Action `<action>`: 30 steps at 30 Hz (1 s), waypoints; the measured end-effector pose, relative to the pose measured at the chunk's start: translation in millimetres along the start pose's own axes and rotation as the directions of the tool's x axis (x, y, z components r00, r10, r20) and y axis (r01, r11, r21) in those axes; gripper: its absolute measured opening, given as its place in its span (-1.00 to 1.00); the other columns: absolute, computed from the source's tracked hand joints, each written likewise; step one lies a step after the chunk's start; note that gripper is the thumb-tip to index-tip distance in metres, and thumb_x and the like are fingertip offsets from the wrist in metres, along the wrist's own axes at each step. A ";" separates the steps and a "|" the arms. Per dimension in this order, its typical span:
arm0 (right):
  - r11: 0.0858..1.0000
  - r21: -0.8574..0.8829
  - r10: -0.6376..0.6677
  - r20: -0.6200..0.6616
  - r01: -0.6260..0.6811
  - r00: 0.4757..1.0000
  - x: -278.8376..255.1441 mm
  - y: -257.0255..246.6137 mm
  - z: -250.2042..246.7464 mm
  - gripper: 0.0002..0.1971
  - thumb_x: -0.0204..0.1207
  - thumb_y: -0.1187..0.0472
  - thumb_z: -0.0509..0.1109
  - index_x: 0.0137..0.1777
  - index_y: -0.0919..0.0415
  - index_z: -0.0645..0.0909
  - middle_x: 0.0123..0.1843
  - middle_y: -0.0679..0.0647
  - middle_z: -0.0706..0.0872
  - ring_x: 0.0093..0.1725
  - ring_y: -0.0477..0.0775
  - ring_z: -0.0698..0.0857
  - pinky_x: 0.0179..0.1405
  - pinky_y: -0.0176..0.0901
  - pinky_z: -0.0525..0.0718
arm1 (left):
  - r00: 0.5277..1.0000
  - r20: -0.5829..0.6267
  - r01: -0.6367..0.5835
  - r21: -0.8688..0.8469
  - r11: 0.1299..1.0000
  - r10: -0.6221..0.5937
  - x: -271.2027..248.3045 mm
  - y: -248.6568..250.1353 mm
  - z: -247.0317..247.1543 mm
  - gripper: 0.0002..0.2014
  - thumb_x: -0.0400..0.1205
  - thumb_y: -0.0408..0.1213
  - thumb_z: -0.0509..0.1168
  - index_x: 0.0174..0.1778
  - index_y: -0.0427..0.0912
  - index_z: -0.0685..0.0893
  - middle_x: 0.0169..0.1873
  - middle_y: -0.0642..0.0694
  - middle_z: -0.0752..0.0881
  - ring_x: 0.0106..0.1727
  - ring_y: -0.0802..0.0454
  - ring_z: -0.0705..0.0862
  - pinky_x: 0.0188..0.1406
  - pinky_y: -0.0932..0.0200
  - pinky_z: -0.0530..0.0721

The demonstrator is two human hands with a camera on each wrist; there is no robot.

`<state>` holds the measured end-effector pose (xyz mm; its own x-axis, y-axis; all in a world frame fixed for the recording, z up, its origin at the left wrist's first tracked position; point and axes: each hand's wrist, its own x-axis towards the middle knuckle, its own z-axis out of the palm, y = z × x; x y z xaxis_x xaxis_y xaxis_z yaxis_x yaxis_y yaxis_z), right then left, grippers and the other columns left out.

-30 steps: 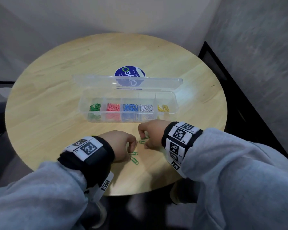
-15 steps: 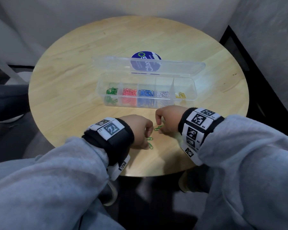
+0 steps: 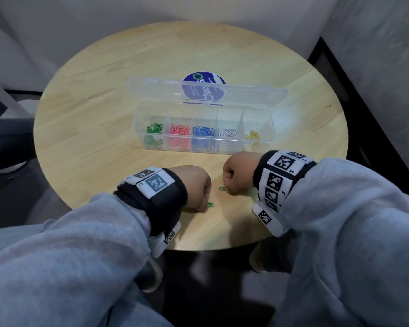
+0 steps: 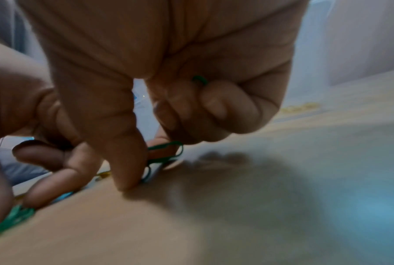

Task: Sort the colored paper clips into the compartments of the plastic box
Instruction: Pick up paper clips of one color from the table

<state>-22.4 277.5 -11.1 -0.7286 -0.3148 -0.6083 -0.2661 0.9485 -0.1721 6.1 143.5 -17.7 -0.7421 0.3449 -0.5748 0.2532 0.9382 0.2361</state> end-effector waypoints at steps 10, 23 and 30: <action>0.942 0.336 0.024 -0.002 -0.022 1.000 -4.7 11.4 -8.4 -0.77 0.37 0.18 0.48 -0.48 0.06 0.57 -0.60 -0.14 0.60 -0.49 -0.15 0.52 -0.32 -0.30 0.55 | 0.999 -0.030 0.032 -0.171 0.985 -0.037 -8.1 -10.9 -9.3 -0.82 0.41 -0.22 0.41 -0.45 -0.06 0.55 -0.51 0.06 0.62 -0.44 0.09 0.55 -0.42 0.28 0.50; -0.009 0.996 -0.127 0.086 -0.088 0.988 3.9 13.5 0.5 -0.75 0.47 0.41 -0.01 -0.38 0.14 0.29 -0.63 0.02 0.42 -0.72 -0.12 0.30 -0.72 -0.45 0.12 | 0.975 -0.137 -0.148 -0.988 -0.050 -0.176 -41.6 -73.4 -68.7 -0.87 0.32 -0.38 0.08 -0.51 -0.10 0.31 -0.59 -0.05 0.47 -0.70 0.15 0.33 -0.83 0.49 0.12; -0.133 0.979 -0.141 0.134 -0.153 0.981 4.1 10.2 1.5 -0.78 0.37 0.34 0.09 -0.48 0.14 0.35 -0.57 0.05 0.42 -0.70 -0.12 0.29 -0.72 -0.49 0.14 | 0.931 -0.061 -0.125 -0.980 -0.157 -0.359 -42.0 -89.2 -66.6 -0.74 0.59 -0.14 0.17 -0.40 -0.09 0.37 -0.53 -0.02 0.49 -0.66 0.16 0.41 -0.78 0.44 0.28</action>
<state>-27.2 286.0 -16.5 -0.5921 -0.4380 -0.6764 0.7651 -0.0419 -0.6426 -26.7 43.4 37.6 -0.8200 -0.0171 -0.5721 -0.5552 -0.2194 0.8023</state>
